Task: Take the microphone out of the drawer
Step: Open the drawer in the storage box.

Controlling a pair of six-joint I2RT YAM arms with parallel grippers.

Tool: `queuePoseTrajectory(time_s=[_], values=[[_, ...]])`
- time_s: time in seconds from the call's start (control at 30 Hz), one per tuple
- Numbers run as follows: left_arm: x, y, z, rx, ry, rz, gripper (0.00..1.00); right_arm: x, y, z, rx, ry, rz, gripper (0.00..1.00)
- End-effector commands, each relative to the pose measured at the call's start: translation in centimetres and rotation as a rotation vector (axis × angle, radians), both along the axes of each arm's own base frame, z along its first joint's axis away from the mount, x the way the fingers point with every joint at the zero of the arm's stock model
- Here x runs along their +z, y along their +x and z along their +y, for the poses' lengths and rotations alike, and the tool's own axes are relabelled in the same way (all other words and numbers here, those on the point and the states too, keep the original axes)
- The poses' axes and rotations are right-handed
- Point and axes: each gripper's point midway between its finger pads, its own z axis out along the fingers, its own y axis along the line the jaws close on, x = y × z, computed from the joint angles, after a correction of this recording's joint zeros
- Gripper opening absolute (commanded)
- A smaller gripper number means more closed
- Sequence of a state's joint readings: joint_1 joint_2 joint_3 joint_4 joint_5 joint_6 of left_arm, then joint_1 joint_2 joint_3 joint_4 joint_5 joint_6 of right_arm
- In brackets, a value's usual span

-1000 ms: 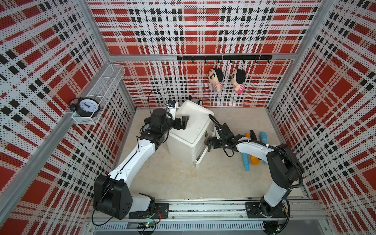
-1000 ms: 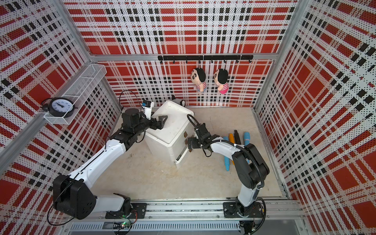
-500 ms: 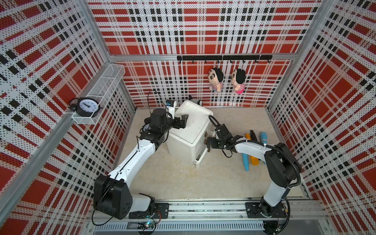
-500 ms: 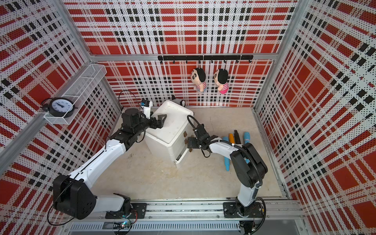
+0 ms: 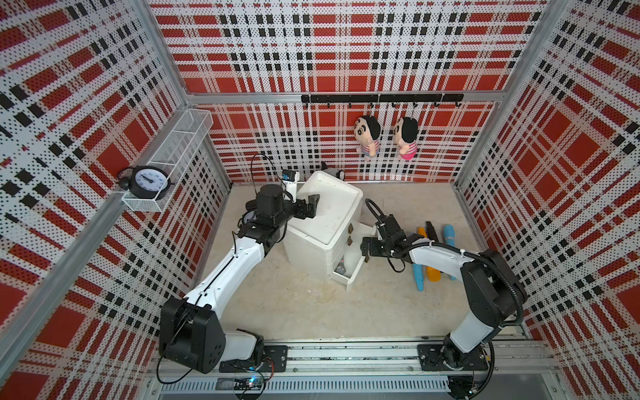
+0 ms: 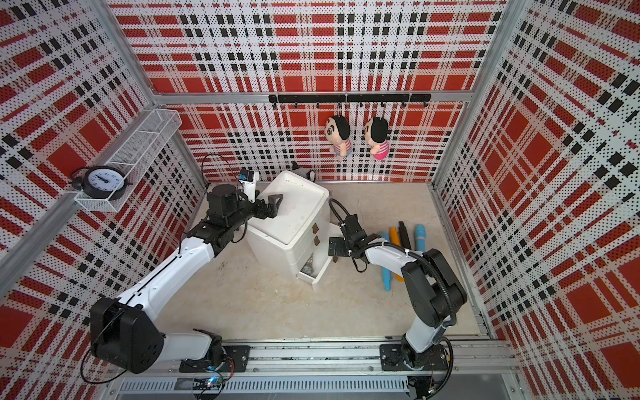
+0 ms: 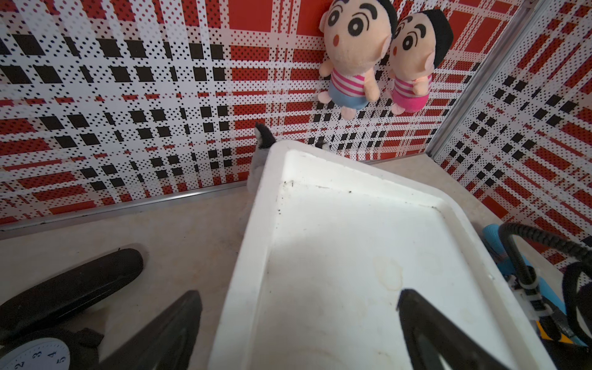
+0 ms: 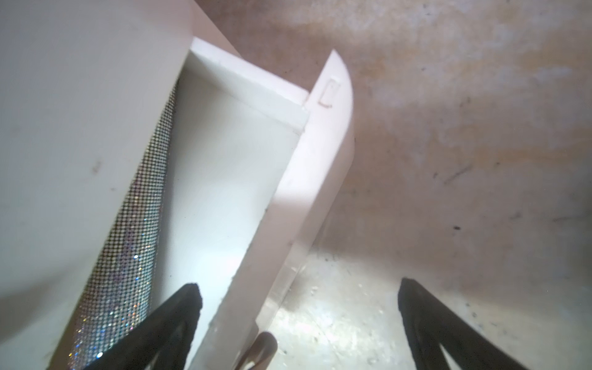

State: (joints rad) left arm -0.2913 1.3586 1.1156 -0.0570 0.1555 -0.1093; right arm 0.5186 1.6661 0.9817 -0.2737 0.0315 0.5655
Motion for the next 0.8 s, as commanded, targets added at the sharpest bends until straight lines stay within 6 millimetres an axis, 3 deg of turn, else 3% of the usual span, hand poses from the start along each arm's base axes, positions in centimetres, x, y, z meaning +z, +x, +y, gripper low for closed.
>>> queuePoseTrajectory(time_s=[0.0,0.23,0.57,0.77], values=[[-2.9,-0.6,0.4,0.017,0.010,0.101,0.98,-1.5,-2.4,-4.0,-0.022,-0.141,0.075,1.00],[-3.3,-0.6,0.4,0.031,0.030,0.105,0.98,-1.9,-3.9,-6.8,-0.056,-0.164,0.104,1.00],[-4.1,-0.5,-0.2,0.026,0.049,0.125,0.98,-0.2,-4.1,-8.4,-0.072,-0.223,0.078,1.00],[-4.1,-0.6,-0.4,0.016,0.044,0.127,0.98,1.1,-3.3,-7.8,-0.050,-0.210,0.054,1.00]])
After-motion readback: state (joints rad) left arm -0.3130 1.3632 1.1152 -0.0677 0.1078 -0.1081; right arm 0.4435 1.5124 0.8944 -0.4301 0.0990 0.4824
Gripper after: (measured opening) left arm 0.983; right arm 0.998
